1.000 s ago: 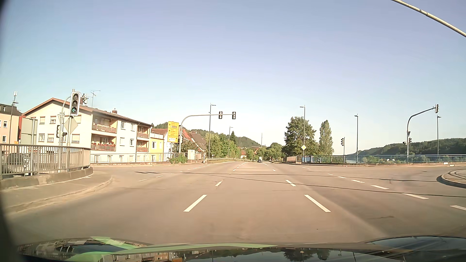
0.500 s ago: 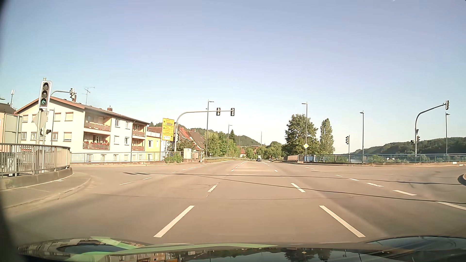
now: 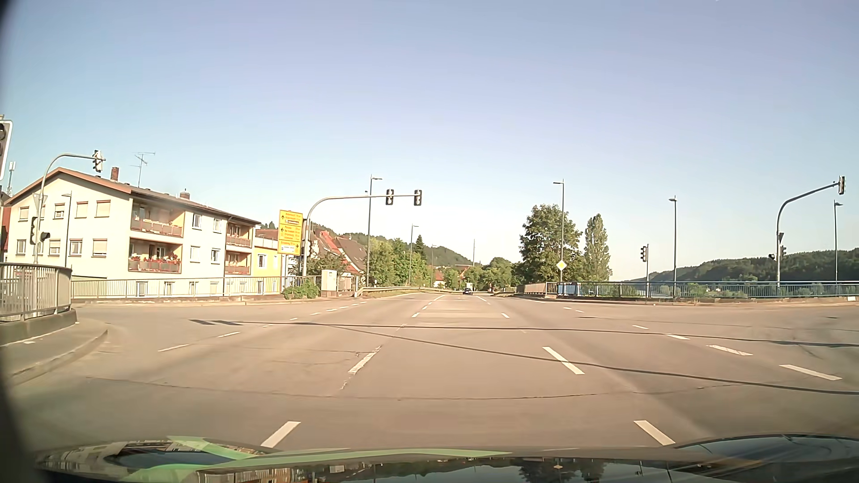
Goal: Follow the waypoints while adhering to traffic rules and regulations
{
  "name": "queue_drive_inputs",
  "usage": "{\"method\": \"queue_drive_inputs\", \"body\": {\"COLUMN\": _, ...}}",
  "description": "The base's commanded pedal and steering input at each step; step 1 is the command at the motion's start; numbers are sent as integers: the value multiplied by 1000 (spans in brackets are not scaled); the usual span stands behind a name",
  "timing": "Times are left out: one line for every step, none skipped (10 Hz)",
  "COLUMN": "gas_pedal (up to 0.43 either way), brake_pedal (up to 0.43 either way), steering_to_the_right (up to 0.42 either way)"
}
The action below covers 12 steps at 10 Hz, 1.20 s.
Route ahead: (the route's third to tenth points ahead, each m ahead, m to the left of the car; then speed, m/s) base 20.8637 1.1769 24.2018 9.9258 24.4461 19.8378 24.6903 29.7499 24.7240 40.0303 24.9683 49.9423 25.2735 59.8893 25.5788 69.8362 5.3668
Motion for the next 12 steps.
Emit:
{"method": "queue_drive_inputs", "body": {"gas_pedal": 189, "brake_pedal": 0, "steering_to_the_right": 23}}
{"method": "queue_drive_inputs", "body": {"gas_pedal": 189, "brake_pedal": 0, "steering_to_the_right": 20}}
{"method": "queue_drive_inputs", "body": {"gas_pedal": 189, "brake_pedal": 0, "steering_to_the_right": 16}}
{"method": "queue_drive_inputs", "body": {"gas_pedal": 189, "brake_pedal": 0, "steering_to_the_right": 11}}
{"method": "queue_drive_inputs", "body": {"gas_pedal": 189, "brake_pedal": 0, "steering_to_the_right": 5}}
{"method": "queue_drive_inputs", "body": {"gas_pedal": 169, "brake_pedal": 0, "steering_to_the_right": -6}}
{"method": "queue_drive_inputs", "body": {"gas_pedal": 138, "brake_pedal": 0, "steering_to_the_right": -17}}
{"method": "queue_drive_inputs", "body": {"gas_pedal": 110, "brake_pedal": 0, "steering_to_the_right": -22}}
{"method": "queue_drive_inputs", "body": {"gas_pedal": 110, "brake_pedal": 0, "steering_to_the_right": -30}}
{"method": "queue_drive_inputs", "body": {"gas_pedal": 110, "brake_pedal": 0, "steering_to_the_right": -43}}
{"method": "queue_drive_inputs", "body": {"gas_pedal": 118, "brake_pedal": 0, "steering_to_the_right": -53}}
{"method": "queue_drive_inputs", "body": {"gas_pedal": 118, "brake_pedal": 0, "steering_to_the_right": -70}}
